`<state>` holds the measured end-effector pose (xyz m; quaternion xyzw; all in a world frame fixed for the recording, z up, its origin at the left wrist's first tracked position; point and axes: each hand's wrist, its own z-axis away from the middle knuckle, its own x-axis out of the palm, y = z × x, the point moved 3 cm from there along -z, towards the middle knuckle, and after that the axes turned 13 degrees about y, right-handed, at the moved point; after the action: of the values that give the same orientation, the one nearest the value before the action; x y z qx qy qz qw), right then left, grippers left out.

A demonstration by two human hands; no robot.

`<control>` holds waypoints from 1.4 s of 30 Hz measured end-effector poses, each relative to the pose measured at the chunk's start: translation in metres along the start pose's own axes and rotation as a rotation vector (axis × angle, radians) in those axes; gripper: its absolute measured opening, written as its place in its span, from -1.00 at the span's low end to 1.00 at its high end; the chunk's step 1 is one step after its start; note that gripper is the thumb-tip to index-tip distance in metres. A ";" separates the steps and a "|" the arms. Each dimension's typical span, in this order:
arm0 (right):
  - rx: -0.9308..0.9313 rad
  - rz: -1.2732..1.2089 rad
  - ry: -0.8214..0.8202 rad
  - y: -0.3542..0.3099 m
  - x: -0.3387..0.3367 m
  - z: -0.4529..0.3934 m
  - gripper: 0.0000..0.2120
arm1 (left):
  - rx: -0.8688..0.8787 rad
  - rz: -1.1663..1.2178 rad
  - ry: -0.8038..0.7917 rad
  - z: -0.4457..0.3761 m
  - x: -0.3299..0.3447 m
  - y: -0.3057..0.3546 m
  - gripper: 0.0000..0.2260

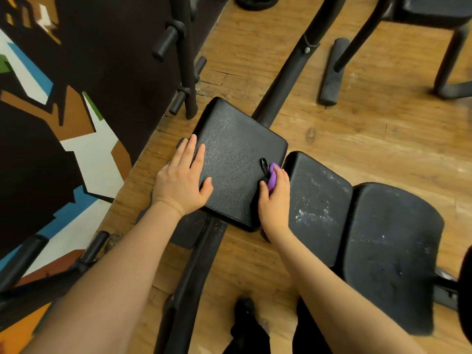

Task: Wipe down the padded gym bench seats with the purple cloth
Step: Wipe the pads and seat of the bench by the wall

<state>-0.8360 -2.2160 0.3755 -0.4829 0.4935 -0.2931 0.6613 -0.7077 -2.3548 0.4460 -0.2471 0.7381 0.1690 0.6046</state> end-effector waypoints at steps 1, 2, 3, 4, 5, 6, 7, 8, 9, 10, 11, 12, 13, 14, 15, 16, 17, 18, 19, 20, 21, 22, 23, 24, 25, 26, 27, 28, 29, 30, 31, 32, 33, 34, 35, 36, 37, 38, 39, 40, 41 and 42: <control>0.013 -0.007 0.006 0.000 0.000 0.002 -0.55 | 0.003 -0.002 0.005 0.000 -0.001 0.000 -0.38; 0.035 -0.010 0.011 0.000 -0.001 0.008 -0.55 | 0.004 -0.004 0.009 0.000 -0.001 0.001 -0.38; 0.057 -0.009 0.011 0.001 -0.002 0.016 -0.54 | 0.003 -0.005 0.010 0.000 -0.001 0.001 -0.38; 0.072 -0.003 0.001 0.002 -0.003 0.026 -0.52 | 0.002 -0.002 0.007 0.000 -0.001 0.001 -0.39; 0.072 0.004 -0.020 0.003 -0.005 0.037 -0.51 | 0.002 0.004 0.005 0.000 -0.001 0.001 -0.39; 0.057 0.011 -0.052 0.005 -0.007 0.049 -0.50 | -0.001 0.009 0.006 -0.001 -0.002 0.001 -0.39; 0.037 0.018 -0.091 0.007 -0.010 0.060 -0.49 | -0.005 0.012 0.007 -0.001 -0.002 0.001 -0.39; 0.022 0.025 -0.131 0.009 -0.014 0.069 -0.49 | -0.011 0.017 0.002 -0.001 -0.003 0.001 -0.38; 0.014 0.023 -0.161 0.010 -0.019 0.076 -0.50 | -0.017 0.026 -0.006 -0.001 -0.003 0.001 -0.38; 0.007 0.010 -0.175 0.011 -0.024 0.077 -0.51 | -0.023 0.036 -0.015 0.000 -0.002 0.001 -0.38; 0.000 -0.008 -0.171 0.010 -0.028 0.074 -0.53 | -0.031 0.045 -0.019 0.001 -0.002 0.000 -0.39; -0.016 -0.021 -0.156 0.008 -0.032 0.068 -0.55 | -0.040 0.052 -0.012 0.002 -0.002 0.000 -0.40; -0.039 -0.025 -0.135 0.004 -0.034 0.059 -0.57 | -0.051 0.060 -0.002 0.003 -0.002 -0.001 -0.41; -0.071 -0.020 -0.115 -0.002 -0.035 0.049 -0.57 | -0.071 0.067 0.015 0.004 -0.002 -0.001 -0.44; -0.104 -0.005 -0.103 -0.010 -0.034 0.036 -0.58 | -0.091 0.068 0.038 0.004 -0.002 -0.001 -0.45; -0.140 0.018 -0.106 -0.021 -0.031 0.022 -0.57 | -0.116 0.080 0.058 0.005 -0.002 -0.002 -0.45; -0.183 0.043 -0.123 -0.033 -0.024 0.007 -0.57 | -0.167 0.118 0.079 0.005 -0.004 -0.002 -0.43; -0.240 0.066 -0.149 -0.047 -0.016 -0.009 -0.57 | -0.248 0.178 0.121 0.005 -0.007 -0.002 -0.41; -0.301 0.090 -0.183 -0.060 -0.005 -0.025 -0.57 | -0.356 0.245 0.175 0.007 -0.012 -0.001 -0.39; -0.359 0.117 -0.223 -0.074 0.008 -0.041 -0.56 | -0.477 0.303 0.223 0.012 -0.016 -0.001 -0.38; -0.417 0.150 -0.265 -0.086 0.022 -0.054 -0.56 | -0.576 0.345 0.242 0.021 -0.018 -0.001 -0.35; -0.481 0.185 -0.306 -0.098 0.036 -0.065 -0.57 | -0.628 0.360 0.217 0.031 -0.018 0.001 -0.33; -0.547 0.222 -0.351 -0.108 0.051 -0.072 -0.57 | -0.635 0.353 0.162 0.042 -0.016 0.005 -0.30; -0.615 0.265 -0.399 -0.117 0.066 -0.076 -0.58 | -0.613 0.339 0.102 0.052 -0.015 0.008 -0.27; -0.691 0.305 -0.444 -0.125 0.079 -0.075 -0.58 | -0.588 0.330 0.060 0.058 -0.014 0.010 -0.25; -0.775 0.344 -0.489 -0.130 0.090 -0.069 -0.59 | -0.574 0.326 0.038 0.061 -0.014 0.010 -0.23; -0.862 0.369 -0.540 -0.134 0.097 -0.057 -0.61 | -0.573 0.329 0.029 0.063 -0.013 0.009 -0.20; -0.954 0.378 -0.596 -0.136 0.099 -0.041 -0.63 | -0.586 0.340 0.024 0.064 -0.012 0.009 -0.17; -1.047 0.370 -0.659 -0.135 0.097 -0.023 -0.64 | -0.614 0.361 0.028 0.066 -0.011 0.010 -0.14; -1.134 0.346 -0.729 -0.134 0.093 -0.004 -0.63 | -0.651 0.389 0.045 0.068 -0.011 0.010 -0.11; -1.198 0.314 -0.804 -0.129 0.086 0.013 -0.61 | -0.683 0.415 0.058 0.072 -0.011 0.011 -0.09; -1.234 0.292 -0.865 -0.124 0.081 0.022 -0.58 | -0.699 0.430 0.053 0.077 -0.010 0.012 -0.06; -1.253 0.289 -0.902 -0.122 0.079 0.022 -0.57 | -0.695 0.431 0.033 0.083 -0.008 0.012 -0.05; -1.259 0.298 -0.900 -0.122 0.079 0.014 -0.58 | -0.675 0.422 0.009 0.087 -0.007 0.013 -0.04; -1.245 0.307 -0.857 -0.123 0.081 0.002 -0.59 | -0.649 0.406 -0.008 0.091 -0.007 0.012 -0.05; -1.189 0.314 -0.797 -0.123 0.082 -0.011 -0.61 | -0.624 0.390 -0.019 0.094 -0.007 0.011 -0.06; -1.110 0.320 -0.727 -0.125 0.083 -0.025 -0.65 | -0.604 0.380 -0.025 0.095 -0.008 0.010 -0.08; -1.027 0.321 -0.657 -0.127 0.083 -0.038 -0.68 | -0.586 0.375 -0.027 0.095 -0.010 0.008 -0.10; -0.949 0.312 -0.598 -0.129 0.083 -0.046 -0.69 | -0.567 0.375 -0.025 0.093 -0.012 0.005 -0.12; -0.891 0.297 -0.547 -0.129 0.083 -0.047 -0.69 | -0.548 0.378 -0.017 0.089 -0.015 0.003 -0.17; -0.851 0.281 -0.513 -0.128 0.081 -0.041 -0.69 | -0.536 0.391 -0.001 0.085 -0.017 0.000 -0.23; -0.835 0.271 -0.501 -0.125 0.079 -0.030 -0.68 | -0.538 0.416 0.023 0.079 -0.020 -0.003 -0.30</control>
<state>-0.8261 -2.3406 0.4611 -0.6932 0.4530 0.1426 0.5421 -0.6389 -2.3106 0.4488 -0.2437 0.7085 0.4747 0.4619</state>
